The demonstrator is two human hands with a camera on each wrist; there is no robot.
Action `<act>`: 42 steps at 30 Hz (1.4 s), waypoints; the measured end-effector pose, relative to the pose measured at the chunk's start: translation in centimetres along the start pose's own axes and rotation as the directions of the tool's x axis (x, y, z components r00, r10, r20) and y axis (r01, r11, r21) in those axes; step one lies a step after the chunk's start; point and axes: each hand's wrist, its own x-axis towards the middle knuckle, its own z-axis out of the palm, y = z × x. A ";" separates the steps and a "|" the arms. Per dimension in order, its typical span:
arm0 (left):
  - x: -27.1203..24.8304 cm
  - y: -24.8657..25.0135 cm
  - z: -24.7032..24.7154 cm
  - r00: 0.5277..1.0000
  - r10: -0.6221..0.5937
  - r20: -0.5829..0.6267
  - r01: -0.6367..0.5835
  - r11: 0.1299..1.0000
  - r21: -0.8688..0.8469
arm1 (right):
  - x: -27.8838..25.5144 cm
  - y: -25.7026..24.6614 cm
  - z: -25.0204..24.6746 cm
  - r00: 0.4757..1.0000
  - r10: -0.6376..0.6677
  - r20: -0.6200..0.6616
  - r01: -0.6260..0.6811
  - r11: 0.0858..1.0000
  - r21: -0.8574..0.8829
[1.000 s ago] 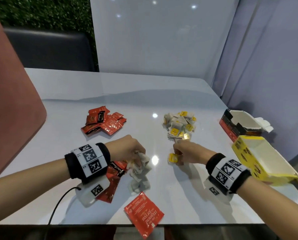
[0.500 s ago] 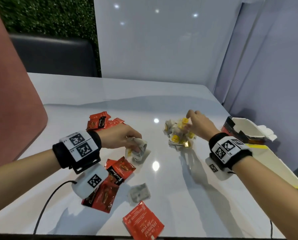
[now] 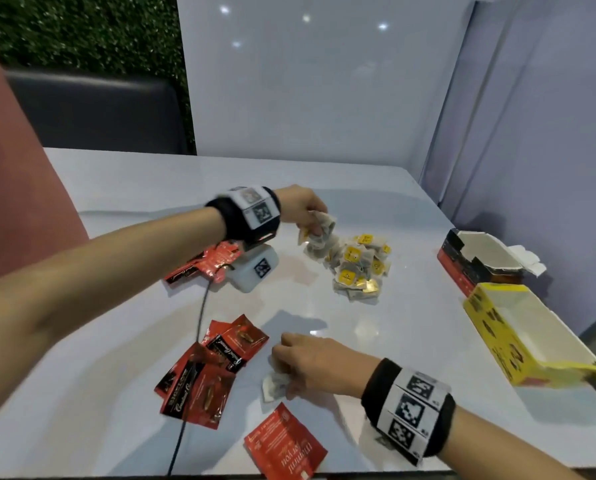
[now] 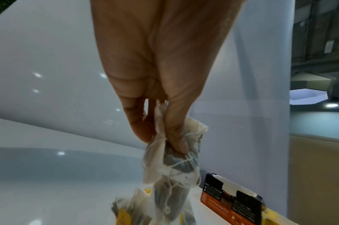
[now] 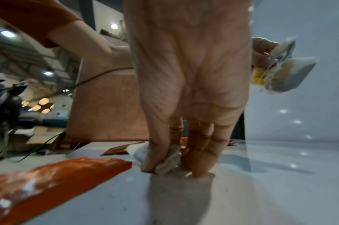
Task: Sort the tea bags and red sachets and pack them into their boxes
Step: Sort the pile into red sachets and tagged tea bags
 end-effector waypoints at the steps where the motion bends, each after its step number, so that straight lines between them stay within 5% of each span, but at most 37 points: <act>1: 1.5 0.3 0.3 1.000 -0.002 0.006 0.002 1.000 0.005 | -0.2 0.6 -0.1 0.999 0.029 -0.017 -0.029 0.999 0.020; 10: 8.9 2.7 4.0 0.994 -0.068 0.090 0.066 0.998 0.019 | -6.3 9.1 -4.2 0.915 0.360 -0.179 -0.259 0.868 0.423; 14: 8.6 1.8 5.1 0.981 -0.127 0.147 0.164 0.946 -0.280 | -7.3 11.5 -6.4 0.844 0.481 -0.237 -0.304 0.793 0.528; 20: 1.0 -0.2 1.2 0.997 -0.054 0.047 0.071 0.840 -0.538 | -5.8 14.6 -9.5 0.730 0.586 -0.351 -0.268 0.719 0.641; 24: -7.5 -1.3 -1.1 0.999 -0.034 0.018 0.039 0.875 -0.482 | -3.2 15.6 -11.6 0.639 0.594 -0.488 -0.229 0.753 0.618; 28: -14.7 -3.1 0.3 0.991 -0.079 0.105 0.109 0.940 -0.323 | -0.3 16.5 -12.4 0.608 0.573 -0.550 -0.289 0.805 0.519; 31: -18.1 -4.3 3.5 0.942 -0.168 0.290 0.216 0.966 -0.143 | 0.9 17.0 -11.6 0.637 0.589 -0.498 -0.535 0.802 0.265; 33: -19.8 -4.9 6.2 0.879 -0.282 0.385 0.327 0.943 -0.056 | 0.7 15.8 -10.7 0.677 0.550 -0.489 -0.556 0.818 0.151; 37: -21.9 -5.3 10.7 0.808 -0.468 0.359 0.523 0.850 -0.069 | -1.7 8.9 -8.4 0.821 0.284 -0.496 -0.320 0.947 0.012; 40: -22.1 -5.1 12.6 0.801 -0.541 0.256 0.582 0.805 -0.117 | -4.0 2.3 -5.1 0.978 0.120 -0.171 -0.120 0.993 0.006; 42: -21.7 -5.0 13.5 0.808 -0.557 0.191 0.587 0.788 -0.187 | -4.9 -1.2 -2.5 0.999 0.022 0.024 -0.022 1.000 0.006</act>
